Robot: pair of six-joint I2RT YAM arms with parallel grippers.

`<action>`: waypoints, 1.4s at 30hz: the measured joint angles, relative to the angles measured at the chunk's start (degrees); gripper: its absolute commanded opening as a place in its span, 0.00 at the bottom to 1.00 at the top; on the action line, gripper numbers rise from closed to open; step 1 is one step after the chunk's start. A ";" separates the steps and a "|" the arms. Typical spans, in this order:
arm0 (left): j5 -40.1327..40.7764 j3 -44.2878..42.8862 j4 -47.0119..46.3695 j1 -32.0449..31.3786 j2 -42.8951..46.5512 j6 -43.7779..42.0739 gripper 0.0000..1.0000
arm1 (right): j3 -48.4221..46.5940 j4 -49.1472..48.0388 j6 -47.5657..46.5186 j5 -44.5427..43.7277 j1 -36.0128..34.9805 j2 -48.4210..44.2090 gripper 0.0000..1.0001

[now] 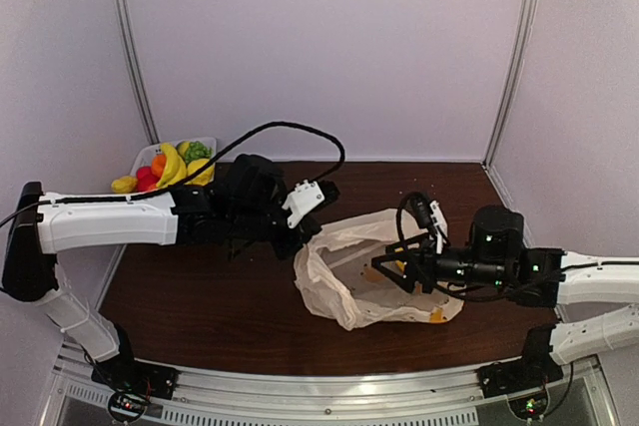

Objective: Untie the knot of the plastic bag and take out the fruit
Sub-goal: Reach into the gripper in the takeout bag.

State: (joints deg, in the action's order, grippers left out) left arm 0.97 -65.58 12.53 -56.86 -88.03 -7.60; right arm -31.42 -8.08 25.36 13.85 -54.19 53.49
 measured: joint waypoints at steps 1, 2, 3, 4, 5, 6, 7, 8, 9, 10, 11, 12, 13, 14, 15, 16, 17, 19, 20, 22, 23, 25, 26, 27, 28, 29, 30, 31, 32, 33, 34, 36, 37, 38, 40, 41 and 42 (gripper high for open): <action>-0.11 -0.09 -0.02 0.28 -0.22 0.52 0.00 | 0.17 -0.83 0.35 0.15 -2.56 1.49 0.67; -0.15 -0.15 -0.07 0.57 -0.46 0.98 0.00 | 0.35 -1.46 0.59 0.24 -4.48 2.80 0.67; -0.48 -0.22 -0.09 0.94 -0.70 1.57 0.00 | 0.63 -2.45 0.96 0.20 -7.13 4.59 0.66; -0.85 -0.22 -0.09 1.42 -0.83 2.14 0.00 | 0.76 -3.13 1.38 0.00 -9.40 6.64 0.65; -1.25 -0.22 -0.09 1.92 -0.92 2.73 0.00 | 0.81 -3.72 1.77 -0.37 -11.47 9.01 0.63; -1.55 -0.22 -0.17 2.43 -0.92 3.32 0.00 | 0.81 -4.22 2.12 -0.76 -13.25 11.56 0.63; -1.99 -0.22 -0.28 2.95 -0.92 3.98 0.00 | 0.81 -4.76 2.73 -0.96 -15.04 14.73 0.62; -2.21 -0.22 -0.48 3.23 -0.92 4.35 0.00 | 0.87 -5.29 3.43 -1.01 -16.09 17.35 0.62; -2.49 -0.22 -0.66 3.50 -0.92 4.76 0.00 | 1.07 -6.38 4.17 -0.90 -16.63 19.80 0.62; -2.75 -0.22 -0.74 3.65 -0.92 5.16 0.00 | 1.31 -7.39 4.92 -0.81 -16.83 21.49 0.62; -2.99 -0.22 -0.85 3.69 -0.92 5.46 0.00 | 1.77 -8.79 5.84 -0.76 -17.00 23.19 0.61; -3.30 -0.22 -0.94 3.67 -0.92 5.73 0.00 | 2.08 -9.62 6.49 -0.74 -17.25 24.48 0.61; -3.58 -0.22 -1.01 3.67 -0.92 5.99 0.00 | 2.10 -9.66 6.71 -0.83 -17.40 25.16 0.63; -3.80 -0.22 -1.03 3.67 -0.92 6.10 0.00 | 2.08 -9.44 6.99 -1.38 -17.46 25.44 0.65; -4.00 -0.22 -1.05 3.67 -0.92 6.19 0.00 | 2.01 -8.92 7.08 -2.36 -17.49 25.11 0.68; -4.26 -0.22 -1.09 3.67 -0.92 6.23 0.00 | 1.86 -7.65 7.06 -4.15 -17.53 23.96 0.71; -4.55 -0.22 -1.18 3.67 -0.92 6.25 0.00 | 1.62 -6.32 7.06 -6.14 -17.53 22.40 0.74; -5.11 -0.22 -1.46 3.67 -0.92 6.25 0.00 | 0.68 -2.60 7.13 -11.02 -17.51 18.88 0.77; -5.46 -0.22 -1.62 3.67 -0.92 6.25 0.00 | -0.09 -0.17 7.02 -14.16 -17.44 16.59 0.78; -6.08 -0.22 -1.88 3.67 -0.92 6.25 0.00 | -1.86 3.96 7.08 -20.37 -17.03 12.46 0.77; -6.34 -0.22 -1.95 3.67 -0.92 6.25 0.00 | -2.67 5.51 7.13 -23.12 -16.70 10.95 0.76; -6.82 -0.22 -2.08 3.67 -0.92 6.25 0.00 | -3.74 7.43 7.58 -27.56 -15.74 9.27 0.74; -7.10 -0.22 -2.12 3.67 -0.92 6.25 0.00 | -3.91 7.89 7.93 -29.33 -15.08 9.14 0.73; -7.34 -0.22 -2.14 3.67 -0.92 6.25 0.00 | -3.93 8.02 8.11 -30.45 -14.64 9.31 0.73; -7.56 -0.22 -2.16 3.67 -0.92 6.25 0.00 | -3.93 8.33 8.28 -31.65 -14.21 9.99 0.73; -7.69 -0.22 -2.16 3.67 -0.92 6.25 0.00 | -3.93 8.37 8.39 -32.46 -13.79 10.97 0.72; -7.89 -0.22 -2.16 3.67 -0.92 6.25 0.00 | -3.93 8.33 8.46 -33.05 -13.62 11.91 0.71; -8.09 -0.22 -2.16 3.67 -0.92 6.25 0.00 | -3.93 8.17 8.46 -33.55 -13.53 13.18 0.70; -8.28 -0.22 -2.16 3.67 -0.92 6.25 0.00 | -3.93 7.85 8.44 -34.03 -13.40 14.58 0.69; -8.46 -0.22 -2.16 3.67 -0.92 6.25 0.00 | -4.00 7.48 8.48 -34.53 -13.14 16.06 0.67; -8.61 -0.22 -2.16 3.67 -0.92 6.25 0.00 | -4.15 7.37 8.50 -34.82 -12.90 17.57 0.66; -8.79 -0.22 -2.19 3.67 -0.92 6.25 0.00 | -4.94 7.48 8.92 -35.32 -11.58 20.26 0.65; -8.87 -0.22 -2.16 3.67 -0.92 6.27 0.00 | -5.53 7.43 9.16 -35.39 -10.56 21.53 0.66; -8.96 -0.22 -2.19 3.67 -0.92 6.27 0.00 | -6.19 7.32 9.40 -35.54 -9.33 22.77 0.66; -9.22 -0.22 -2.19 3.67 -0.92 6.27 0.00 | -7.04 6.93 9.68 -36.02 -7.34 24.15 0.68; -9.46 -0.22 -2.19 3.67 -0.92 6.29 0.00 | -7.43 6.64 9.79 -36.35 -6.54 24.81 0.69; -9.75 -0.22 -2.16 3.67 -0.92 6.29 0.00 | -7.80 6.32 9.86 -36.72 -5.68 25.55 0.70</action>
State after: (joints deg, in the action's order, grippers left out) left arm -8.78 -65.80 10.37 -53.19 -88.95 -1.30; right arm -39.22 -1.76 35.22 -22.87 -59.88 79.05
